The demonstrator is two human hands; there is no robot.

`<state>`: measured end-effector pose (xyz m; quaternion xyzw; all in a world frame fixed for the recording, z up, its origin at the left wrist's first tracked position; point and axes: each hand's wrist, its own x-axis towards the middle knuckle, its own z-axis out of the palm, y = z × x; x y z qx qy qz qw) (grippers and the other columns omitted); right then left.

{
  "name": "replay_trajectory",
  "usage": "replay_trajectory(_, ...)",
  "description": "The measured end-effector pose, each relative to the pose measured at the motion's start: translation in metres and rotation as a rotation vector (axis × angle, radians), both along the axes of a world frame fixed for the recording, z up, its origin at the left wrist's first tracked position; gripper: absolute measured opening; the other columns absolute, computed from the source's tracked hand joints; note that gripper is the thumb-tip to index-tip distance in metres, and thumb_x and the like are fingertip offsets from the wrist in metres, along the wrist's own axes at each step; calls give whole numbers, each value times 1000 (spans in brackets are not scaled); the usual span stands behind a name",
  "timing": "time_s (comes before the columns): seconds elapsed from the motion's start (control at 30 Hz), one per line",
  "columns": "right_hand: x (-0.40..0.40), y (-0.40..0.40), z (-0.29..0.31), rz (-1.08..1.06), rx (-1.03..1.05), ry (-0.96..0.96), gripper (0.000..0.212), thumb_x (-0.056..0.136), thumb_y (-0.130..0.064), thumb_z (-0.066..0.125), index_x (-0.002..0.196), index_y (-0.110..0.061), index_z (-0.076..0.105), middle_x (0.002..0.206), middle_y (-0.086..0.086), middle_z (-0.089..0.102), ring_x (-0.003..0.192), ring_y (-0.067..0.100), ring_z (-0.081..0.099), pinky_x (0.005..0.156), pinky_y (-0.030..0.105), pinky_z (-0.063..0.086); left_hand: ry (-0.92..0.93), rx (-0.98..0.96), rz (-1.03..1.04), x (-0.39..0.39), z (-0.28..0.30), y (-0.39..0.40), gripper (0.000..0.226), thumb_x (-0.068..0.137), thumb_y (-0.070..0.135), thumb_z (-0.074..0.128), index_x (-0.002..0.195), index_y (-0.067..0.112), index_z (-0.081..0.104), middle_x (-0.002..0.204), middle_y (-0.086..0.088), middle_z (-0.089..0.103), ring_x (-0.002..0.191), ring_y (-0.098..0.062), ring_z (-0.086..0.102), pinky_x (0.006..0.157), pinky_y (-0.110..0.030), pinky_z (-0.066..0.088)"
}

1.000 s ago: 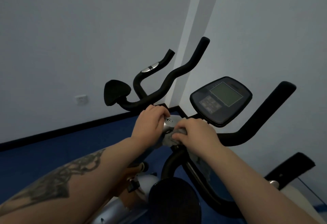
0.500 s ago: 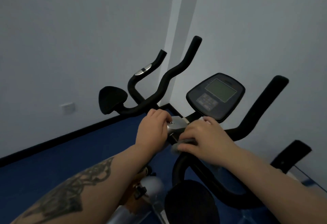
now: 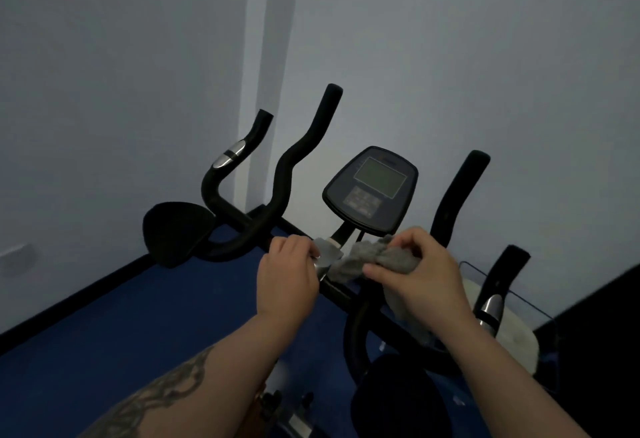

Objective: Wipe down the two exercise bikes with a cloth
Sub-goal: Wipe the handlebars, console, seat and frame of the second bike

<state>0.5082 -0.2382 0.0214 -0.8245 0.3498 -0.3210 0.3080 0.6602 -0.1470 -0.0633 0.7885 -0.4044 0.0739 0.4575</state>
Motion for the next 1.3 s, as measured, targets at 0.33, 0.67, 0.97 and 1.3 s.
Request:
replay_trajectory(0.33,19,28,-18,-368,-158,149,33,89,-54,56,74,-28,44,62,-9,53,56,2,49,48,26,32,21,-32,-1,0,0,3,17,83,-3,58,81,13,63,82,0,63,80,-22,52,60,-37,40)
replay_trajectory(0.67,22,25,-36,82,-491,443,24,99,-31,51,117,-25,66,114,-6,62,110,14,53,98,26,28,47,-15,-13,1,0,2,16,85,-1,56,85,13,64,86,1,64,84,-23,52,65,-39,42)
replay_trajectory(0.97,26,17,-35,284,-550,1036,85,85,-76,34,145,-15,32,136,1,49,130,19,41,120,39,4,10,-14,2,0,-1,2,17,82,-3,58,84,13,63,84,0,63,81,-24,53,63,-42,45)
replay_trajectory(1.3,40,8,-43,301,-643,1093,55,91,-68,39,113,-18,46,108,0,60,102,21,55,106,38,28,12,-77,46,-2,-2,1,21,78,-8,61,78,13,63,79,1,64,77,-24,56,59,-42,46)
